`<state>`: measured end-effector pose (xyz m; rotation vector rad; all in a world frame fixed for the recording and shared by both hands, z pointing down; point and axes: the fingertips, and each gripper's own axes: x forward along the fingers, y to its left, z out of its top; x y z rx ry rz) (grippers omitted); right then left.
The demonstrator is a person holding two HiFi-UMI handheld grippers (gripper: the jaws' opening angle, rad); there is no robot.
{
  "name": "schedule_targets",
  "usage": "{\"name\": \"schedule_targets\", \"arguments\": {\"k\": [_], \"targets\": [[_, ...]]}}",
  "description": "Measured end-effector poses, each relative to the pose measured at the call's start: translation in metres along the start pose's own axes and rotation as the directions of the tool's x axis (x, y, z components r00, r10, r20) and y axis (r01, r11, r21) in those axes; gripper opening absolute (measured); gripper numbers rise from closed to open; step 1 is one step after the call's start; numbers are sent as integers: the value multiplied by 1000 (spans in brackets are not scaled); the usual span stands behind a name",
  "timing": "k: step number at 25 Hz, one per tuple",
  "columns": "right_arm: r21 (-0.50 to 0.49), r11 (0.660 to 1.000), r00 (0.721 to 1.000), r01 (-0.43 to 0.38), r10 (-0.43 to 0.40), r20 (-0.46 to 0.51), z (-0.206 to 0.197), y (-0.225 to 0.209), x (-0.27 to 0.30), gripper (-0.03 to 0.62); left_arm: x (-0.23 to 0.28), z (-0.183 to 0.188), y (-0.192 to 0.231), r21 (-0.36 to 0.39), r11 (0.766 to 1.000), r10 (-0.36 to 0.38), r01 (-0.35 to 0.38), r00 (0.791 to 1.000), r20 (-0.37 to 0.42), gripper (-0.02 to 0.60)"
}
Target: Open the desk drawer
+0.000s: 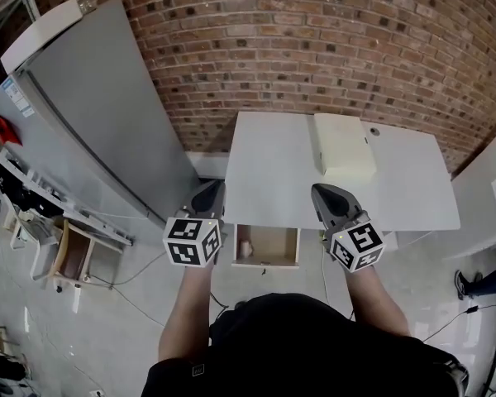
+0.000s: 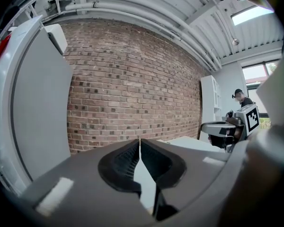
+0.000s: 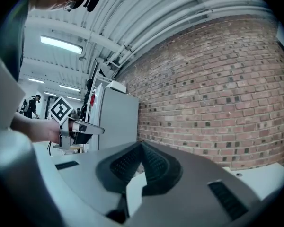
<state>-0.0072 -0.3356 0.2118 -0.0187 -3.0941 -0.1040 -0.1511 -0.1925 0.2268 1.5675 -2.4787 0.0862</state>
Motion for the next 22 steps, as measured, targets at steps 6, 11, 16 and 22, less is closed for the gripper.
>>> {"name": "schedule_targets", "arguments": {"k": [6, 11, 16, 22], "targets": [[5, 1000, 1000, 10, -10, -28, -10, 6, -3, 12, -3, -12, 9, -23, 1000, 7, -7, 1000, -12, 20], [-1, 1000, 999, 13, -13, -38, -12, 5, -3, 12, -4, -21, 11, -45, 999, 13, -14, 1000, -21, 18], [-10, 1000, 999, 0, -1, -35, -11, 9, 1, 11, -8, -24, 14, -47, 999, 24, -25, 999, -26, 18], [-13, 1000, 999, -15, 15, -38, -14, 11, 4, 12, -8, -23, 19, -47, 998, 38, -39, 999, -24, 18]]}}
